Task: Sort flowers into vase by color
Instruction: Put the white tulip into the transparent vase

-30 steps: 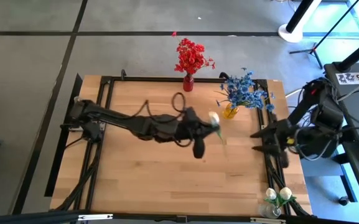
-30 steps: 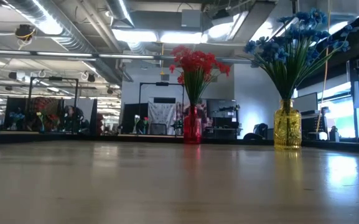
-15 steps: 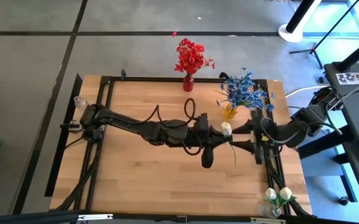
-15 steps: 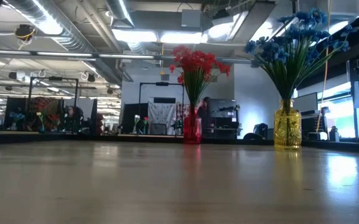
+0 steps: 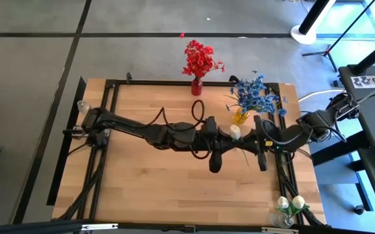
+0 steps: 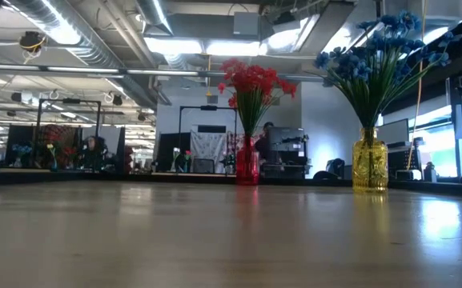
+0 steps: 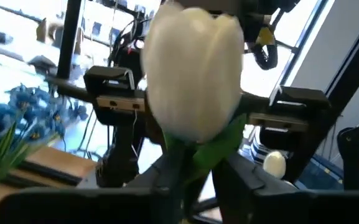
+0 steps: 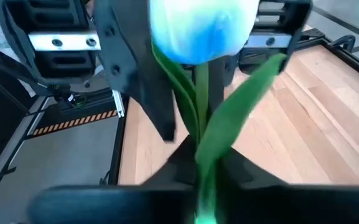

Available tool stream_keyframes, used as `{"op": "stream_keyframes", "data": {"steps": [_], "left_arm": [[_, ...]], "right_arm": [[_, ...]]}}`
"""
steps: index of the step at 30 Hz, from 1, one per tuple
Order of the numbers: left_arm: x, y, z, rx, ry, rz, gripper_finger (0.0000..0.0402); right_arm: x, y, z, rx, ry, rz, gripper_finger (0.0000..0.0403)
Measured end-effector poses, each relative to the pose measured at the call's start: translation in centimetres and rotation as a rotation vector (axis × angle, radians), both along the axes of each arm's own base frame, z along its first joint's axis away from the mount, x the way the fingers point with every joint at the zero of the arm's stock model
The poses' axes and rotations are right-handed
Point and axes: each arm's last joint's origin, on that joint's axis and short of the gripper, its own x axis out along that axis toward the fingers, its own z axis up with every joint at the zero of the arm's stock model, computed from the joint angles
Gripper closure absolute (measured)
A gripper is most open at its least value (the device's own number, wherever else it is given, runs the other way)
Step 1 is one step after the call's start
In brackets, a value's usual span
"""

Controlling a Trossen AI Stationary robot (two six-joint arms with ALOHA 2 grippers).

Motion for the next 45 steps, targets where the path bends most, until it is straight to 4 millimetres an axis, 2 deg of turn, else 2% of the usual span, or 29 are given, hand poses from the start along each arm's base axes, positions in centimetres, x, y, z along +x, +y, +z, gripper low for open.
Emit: {"op": "stream_keyframes", "data": {"steps": [3, 5, 8, 14, 19, 24, 28, 32, 35, 45], "left_arm": [[-1.3, 0.1, 1.2, -0.036, 0.038, -0.074, 0.0312], [-2.6, 0.2, 2.3, -0.070, 0.080, -0.139, 0.0303], [-4.9, 0.1, 3.8, -0.111, 0.154, -0.202, 0.0299], [-7.9, -0.5, 6.2, -0.135, 0.155, -0.227, 0.0298], [-8.5, -0.6, 7.0, -0.074, 0.111, -0.204, 0.0298], [-8.4, -0.3, 7.0, -0.119, 0.105, -0.151, 0.0298], [-8.4, -0.3, 6.9, -0.142, 0.106, -0.122, 0.0298], [-8.4, -0.2, 6.9, -0.148, 0.107, -0.105, 0.0298], [-8.3, 0.4, 6.8, -0.141, 0.118, -0.052, 0.0298], [-8.2, 1.2, 6.7, -0.192, 0.114, 0.000, 0.0298]], "right_arm": [[-0.2, -0.1, 0.2, 0.005, -0.011, 0.004, 0.0387], [-0.7, -0.4, 0.5, 0.014, -0.024, 0.004, 0.0380], [-1.9, -1.1, 1.4, 0.023, -0.069, 0.016, 0.0391], [-5.0, -2.3, 2.9, 0.011, -0.150, 0.252, 0.0389], [-8.0, -3.3, 3.0, 0.110, -0.122, 0.480, 0.0397], [-9.8, -3.9, 1.8, 0.179, -0.051, 0.568, 0.0398], [-10.1, -2.9, 0.0, 0.243, -0.143, 0.674, 0.0397], [-9.8, -0.9, -2.6, 0.321, -0.220, 0.790, 0.0399], [-10.1, 0.7, -3.6, 0.378, -0.275, 0.882, 0.0399], [-13.6, 3.8, -5.7, 0.267, -0.336, 0.992, 0.0400]]}}
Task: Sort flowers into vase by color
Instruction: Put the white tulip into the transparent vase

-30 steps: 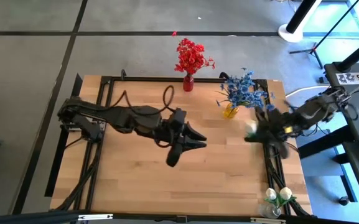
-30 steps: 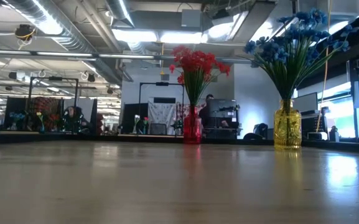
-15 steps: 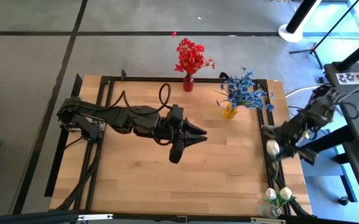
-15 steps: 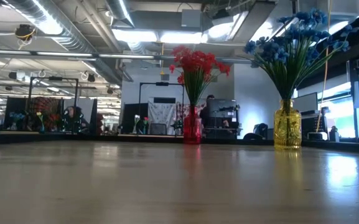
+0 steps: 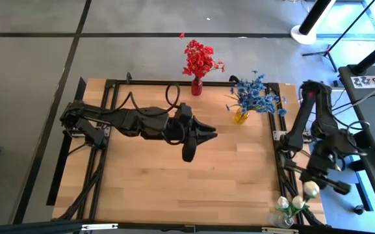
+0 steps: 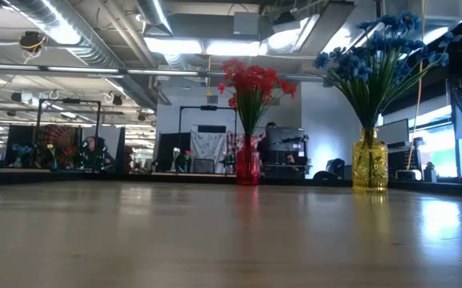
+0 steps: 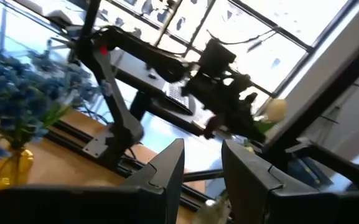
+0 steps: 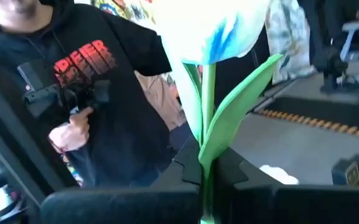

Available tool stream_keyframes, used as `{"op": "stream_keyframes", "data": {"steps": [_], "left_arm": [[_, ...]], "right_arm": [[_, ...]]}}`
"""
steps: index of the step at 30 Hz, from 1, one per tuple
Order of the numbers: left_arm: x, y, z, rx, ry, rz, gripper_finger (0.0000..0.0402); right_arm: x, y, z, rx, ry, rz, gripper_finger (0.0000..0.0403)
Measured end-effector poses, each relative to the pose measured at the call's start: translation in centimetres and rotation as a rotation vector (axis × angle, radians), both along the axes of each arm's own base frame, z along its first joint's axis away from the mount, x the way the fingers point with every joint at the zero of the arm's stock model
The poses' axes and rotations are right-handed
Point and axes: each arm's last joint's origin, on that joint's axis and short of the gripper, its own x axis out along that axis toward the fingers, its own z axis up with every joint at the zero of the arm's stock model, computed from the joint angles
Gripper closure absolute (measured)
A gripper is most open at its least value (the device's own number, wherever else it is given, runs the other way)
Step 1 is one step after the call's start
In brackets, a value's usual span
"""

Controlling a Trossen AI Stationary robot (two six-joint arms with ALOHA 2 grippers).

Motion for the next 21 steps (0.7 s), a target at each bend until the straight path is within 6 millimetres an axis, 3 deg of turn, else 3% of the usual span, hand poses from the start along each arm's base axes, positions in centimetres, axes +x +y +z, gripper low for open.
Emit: {"op": "stream_keyframes", "data": {"steps": [8, 21], "left_arm": [[0.0, 0.3, 0.0, 0.010, -0.002, 0.098, 0.0298], [-0.2, -0.6, 0.0, 0.007, -0.001, 0.081, 0.0298]], "right_arm": [[-1.4, 2.6, 0.5, -0.006, -0.172, -0.058, 0.0401], [-1.3, 4.7, -0.6, -0.013, -0.080, -0.041, 0.0401]]}}
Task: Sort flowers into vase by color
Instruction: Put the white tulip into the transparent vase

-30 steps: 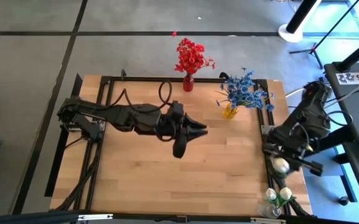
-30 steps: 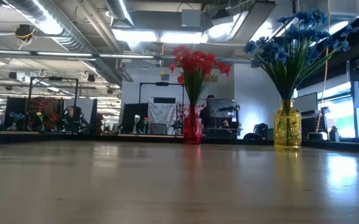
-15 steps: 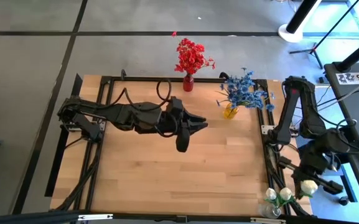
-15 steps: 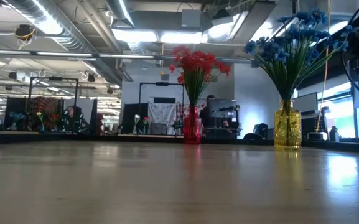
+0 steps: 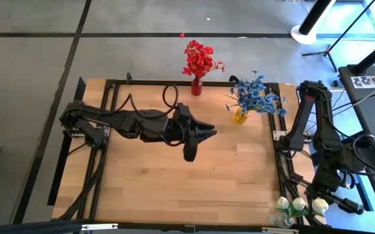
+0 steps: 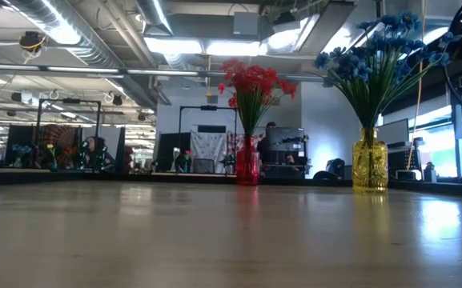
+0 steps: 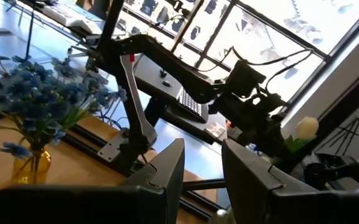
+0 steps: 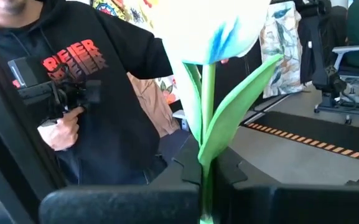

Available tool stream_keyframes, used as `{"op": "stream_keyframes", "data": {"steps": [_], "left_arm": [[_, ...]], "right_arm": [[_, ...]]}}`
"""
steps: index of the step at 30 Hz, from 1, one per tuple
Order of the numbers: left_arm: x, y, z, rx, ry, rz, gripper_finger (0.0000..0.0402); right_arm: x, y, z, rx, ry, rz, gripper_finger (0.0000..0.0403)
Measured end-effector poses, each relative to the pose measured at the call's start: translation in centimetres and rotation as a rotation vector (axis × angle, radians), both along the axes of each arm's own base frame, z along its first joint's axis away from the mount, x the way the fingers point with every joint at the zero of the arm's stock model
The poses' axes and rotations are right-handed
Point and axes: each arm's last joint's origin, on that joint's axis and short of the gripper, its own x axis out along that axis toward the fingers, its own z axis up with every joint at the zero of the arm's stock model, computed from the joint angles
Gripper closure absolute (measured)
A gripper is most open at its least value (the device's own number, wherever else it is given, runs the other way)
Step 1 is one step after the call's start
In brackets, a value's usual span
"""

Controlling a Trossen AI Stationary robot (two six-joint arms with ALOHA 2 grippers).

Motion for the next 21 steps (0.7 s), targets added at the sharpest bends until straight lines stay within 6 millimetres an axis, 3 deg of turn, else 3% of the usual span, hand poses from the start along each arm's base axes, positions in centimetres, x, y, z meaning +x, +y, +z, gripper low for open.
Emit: {"op": "stream_keyframes", "data": {"steps": [11, 21], "left_arm": [[-0.3, -1.2, -0.1, 0.003, 0.011, -0.033, 0.0298], [-0.2, -0.9, -0.4, 0.012, 0.044, -0.025, 0.0298]], "right_arm": [[0.2, 0.4, 0.4, 0.050, -0.011, -0.038, 0.0401], [0.3, 1.1, -0.9, -0.054, 0.006, -0.045, 0.0400]]}}
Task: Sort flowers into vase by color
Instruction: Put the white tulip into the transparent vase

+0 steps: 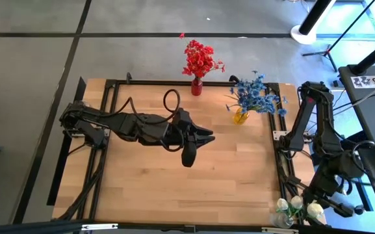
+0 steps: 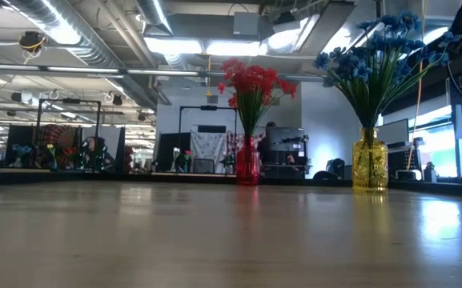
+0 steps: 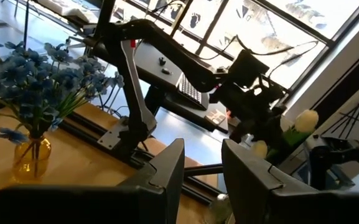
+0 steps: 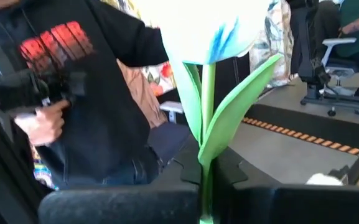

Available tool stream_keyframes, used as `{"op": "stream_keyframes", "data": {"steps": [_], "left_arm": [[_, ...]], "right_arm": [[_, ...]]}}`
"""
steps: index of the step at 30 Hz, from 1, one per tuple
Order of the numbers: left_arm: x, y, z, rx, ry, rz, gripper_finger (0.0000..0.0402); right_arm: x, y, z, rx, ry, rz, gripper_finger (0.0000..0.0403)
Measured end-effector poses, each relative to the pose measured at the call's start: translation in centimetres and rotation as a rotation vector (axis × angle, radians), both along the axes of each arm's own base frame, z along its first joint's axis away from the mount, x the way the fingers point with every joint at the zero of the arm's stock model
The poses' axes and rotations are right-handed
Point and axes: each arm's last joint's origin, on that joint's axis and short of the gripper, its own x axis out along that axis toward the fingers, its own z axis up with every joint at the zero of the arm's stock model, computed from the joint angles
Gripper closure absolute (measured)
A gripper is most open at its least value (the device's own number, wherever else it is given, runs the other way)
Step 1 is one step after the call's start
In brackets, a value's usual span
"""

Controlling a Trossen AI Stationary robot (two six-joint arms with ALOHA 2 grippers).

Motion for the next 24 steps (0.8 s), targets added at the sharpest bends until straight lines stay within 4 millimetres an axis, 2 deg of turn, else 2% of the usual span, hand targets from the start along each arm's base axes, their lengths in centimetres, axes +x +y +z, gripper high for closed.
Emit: {"op": "stream_keyframes", "data": {"steps": [6, 11, 19, 24], "left_arm": [[0.1, 0.4, 0.0, 0.000, 0.000, 0.011, 0.0298], [0.2, 0.7, 0.0, 0.000, 0.000, 0.018, 0.0298], [0.2, 0.7, 0.0, 0.007, 0.003, 0.019, 0.0298], [0.2, 0.7, -0.1, 0.008, 0.007, 0.019, 0.0298]], "right_arm": [[0.0, 0.7, -0.8, -0.060, 0.009, 0.015, 0.0373], [0.0, 0.6, -0.8, -0.060, 0.056, 0.026, 0.0330], [-0.2, -0.4, 1.0, -0.193, 0.227, 0.043, 0.0222], [-0.6, -1.7, 3.0, -0.280, 0.356, 0.113, 0.0180]]}}
